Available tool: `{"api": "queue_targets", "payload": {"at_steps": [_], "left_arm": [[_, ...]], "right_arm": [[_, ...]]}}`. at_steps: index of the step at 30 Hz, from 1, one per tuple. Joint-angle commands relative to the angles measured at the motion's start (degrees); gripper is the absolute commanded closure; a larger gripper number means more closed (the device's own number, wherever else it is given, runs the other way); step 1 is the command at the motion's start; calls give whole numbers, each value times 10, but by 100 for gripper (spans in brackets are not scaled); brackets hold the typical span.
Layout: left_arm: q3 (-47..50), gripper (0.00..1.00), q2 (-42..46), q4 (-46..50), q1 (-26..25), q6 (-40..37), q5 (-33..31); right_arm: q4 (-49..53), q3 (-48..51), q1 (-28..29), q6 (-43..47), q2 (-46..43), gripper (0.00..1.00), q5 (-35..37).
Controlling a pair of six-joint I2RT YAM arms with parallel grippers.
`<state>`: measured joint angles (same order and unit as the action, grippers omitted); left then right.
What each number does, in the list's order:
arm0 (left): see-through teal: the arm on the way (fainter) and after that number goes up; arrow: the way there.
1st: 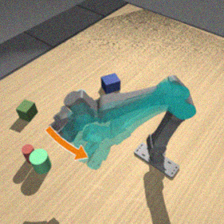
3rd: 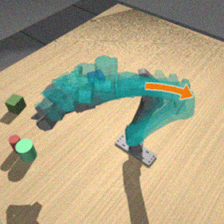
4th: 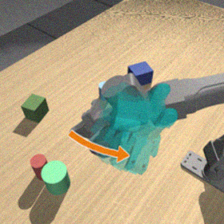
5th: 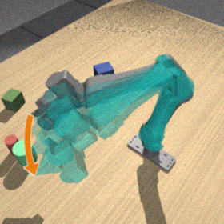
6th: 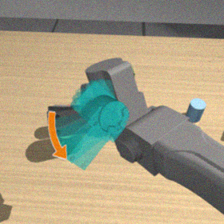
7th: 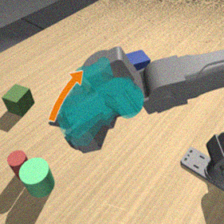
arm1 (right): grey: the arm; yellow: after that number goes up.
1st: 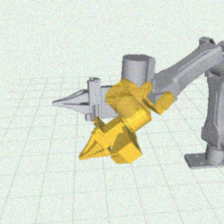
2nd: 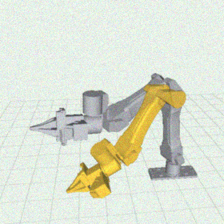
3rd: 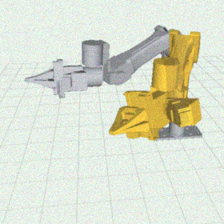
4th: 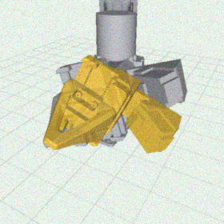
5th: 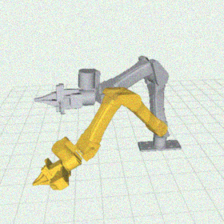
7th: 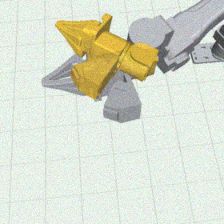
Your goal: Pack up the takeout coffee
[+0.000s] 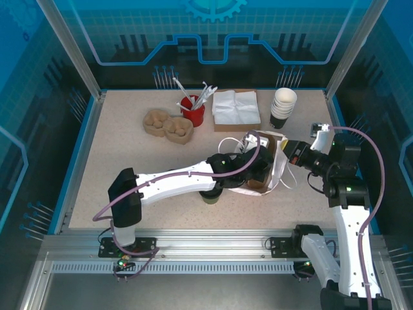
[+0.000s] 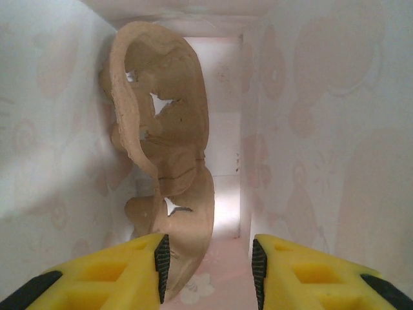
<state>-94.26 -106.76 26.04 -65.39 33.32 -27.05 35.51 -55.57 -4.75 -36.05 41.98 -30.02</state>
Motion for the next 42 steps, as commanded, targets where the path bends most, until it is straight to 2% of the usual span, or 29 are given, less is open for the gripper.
{"api": "queue_targets", "payload": {"at_steps": [1, 7, 13, 24, 30, 36, 42], "left_arm": [[3, 58, -18, -4, -10, -4, -28], [-18, 58, -14, -1, -29, -41, -45], [-20, 54, -3, 5, -34, -45, -54], [-31, 53, 33, 17, -39, -41, -68], [-32, 51, 67, 7, -39, -37, -38], [-30, 51, 54, -14, -31, -35, 29], [-53, 57, 17, 14, -16, -26, 55]], "right_arm": [[13, 10, 8, -41, -5, 100, 27], [30, 11, 10, -65, -3, 100, 64], [48, 4, 11, -73, 7, 100, 82], [64, 5, 17, -83, 16, 100, 103], [66, 4, 17, -88, 16, 100, 107], [64, 1, 17, -96, 18, 100, 101], [72, -5, 17, -97, 14, 100, 93]]}}
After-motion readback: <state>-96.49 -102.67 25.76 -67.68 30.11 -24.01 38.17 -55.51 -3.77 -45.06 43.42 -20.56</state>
